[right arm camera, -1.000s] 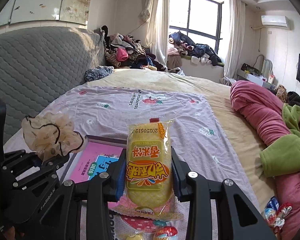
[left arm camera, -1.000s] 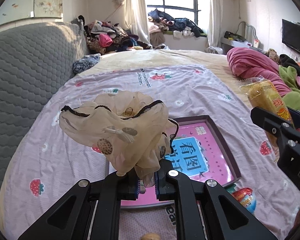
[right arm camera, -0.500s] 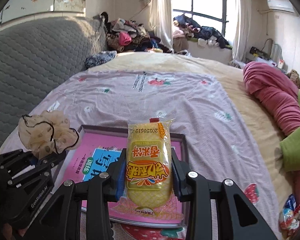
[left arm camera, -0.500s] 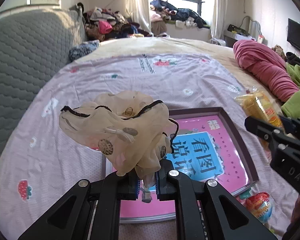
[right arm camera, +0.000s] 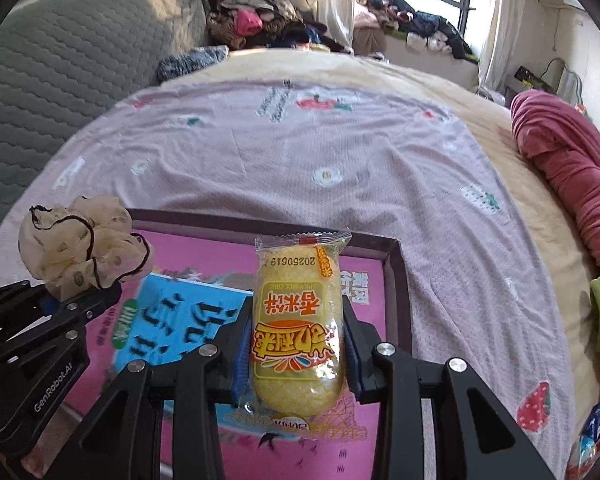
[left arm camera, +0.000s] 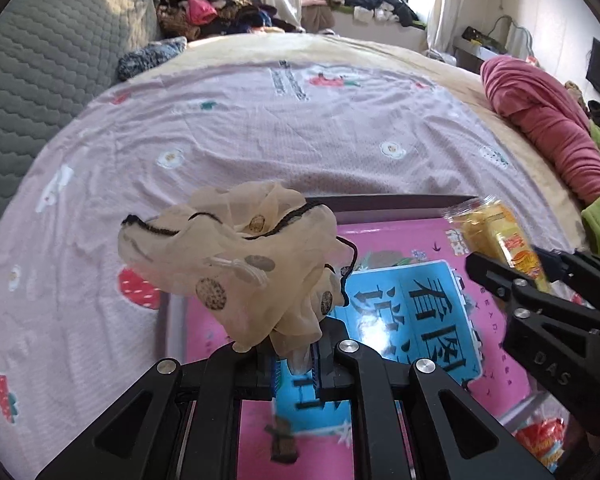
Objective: Organize objects
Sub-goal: 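Lift and carry puff in left tool while right tool carries bread over tray, then open left tool dropping puff into tray while right tool releases bread there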
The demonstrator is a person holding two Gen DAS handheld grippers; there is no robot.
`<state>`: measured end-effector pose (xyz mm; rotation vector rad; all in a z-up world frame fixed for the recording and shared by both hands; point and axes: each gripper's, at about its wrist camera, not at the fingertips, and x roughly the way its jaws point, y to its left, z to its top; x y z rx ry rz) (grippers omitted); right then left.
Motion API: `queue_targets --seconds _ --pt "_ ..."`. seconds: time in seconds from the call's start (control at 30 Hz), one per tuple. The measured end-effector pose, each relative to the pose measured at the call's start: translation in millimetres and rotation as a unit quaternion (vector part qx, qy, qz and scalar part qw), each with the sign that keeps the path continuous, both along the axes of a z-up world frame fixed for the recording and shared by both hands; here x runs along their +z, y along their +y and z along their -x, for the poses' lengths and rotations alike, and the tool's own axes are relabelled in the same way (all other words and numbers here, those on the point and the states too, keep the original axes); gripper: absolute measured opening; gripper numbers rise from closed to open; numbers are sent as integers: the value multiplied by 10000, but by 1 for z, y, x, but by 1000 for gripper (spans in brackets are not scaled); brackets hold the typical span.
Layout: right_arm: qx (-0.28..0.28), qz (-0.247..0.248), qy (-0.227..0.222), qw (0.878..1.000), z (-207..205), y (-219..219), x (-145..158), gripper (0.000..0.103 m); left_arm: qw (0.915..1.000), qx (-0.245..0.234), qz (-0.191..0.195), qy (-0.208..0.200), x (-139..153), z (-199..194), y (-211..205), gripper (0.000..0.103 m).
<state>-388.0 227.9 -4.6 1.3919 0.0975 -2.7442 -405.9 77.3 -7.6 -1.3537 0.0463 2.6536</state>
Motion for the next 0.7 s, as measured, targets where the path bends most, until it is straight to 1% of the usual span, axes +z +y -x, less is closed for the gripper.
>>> queue_targets --seconds 0.03,0.1,0.2,0.3,0.37,0.47,0.53,0.57,0.6,0.63,0.67,0.7 --pt "-24 -1 -65 10000 4 1 -4 38 10000 9 76 -49 -5 6 3 13" --pt "-73 18 -140 9999 11 4 -12 38 9999 7 69 -103 -9 13 5 13" --pt "-106 -4 -229 9997 19 6 -23 38 9996 43 237 -165 -18 22 7 14" --pt "-167 75 -314 9993 25 10 -31 38 9992 111 221 -316 -29 30 4 14" --pt "-194 16 -326 9993 29 11 -35 38 9987 147 307 -377 -35 33 4 15" --pt "-243 38 -510 9984 34 14 -45 39 9986 193 303 -399 -39 34 2 19" --pt "-285 28 -486 9984 34 14 -48 39 9983 220 314 -443 -39 36 2 21" --pt "-279 -28 -490 9984 34 13 -47 39 9983 238 323 -430 -39 36 1 27" --pt "-251 -90 -503 9984 34 11 -47 39 9982 244 348 -428 -39 37 2 30" --pt "-229 -124 -514 9983 34 10 -46 44 9982 264 360 -403 -40 37 2 37" --pt "-216 -185 -523 9982 34 9 -47 50 9982 290 365 -383 -40 37 1 49" --pt "-235 -207 -520 9982 34 9 -46 53 9981 305 380 -383 -41 37 1 56"
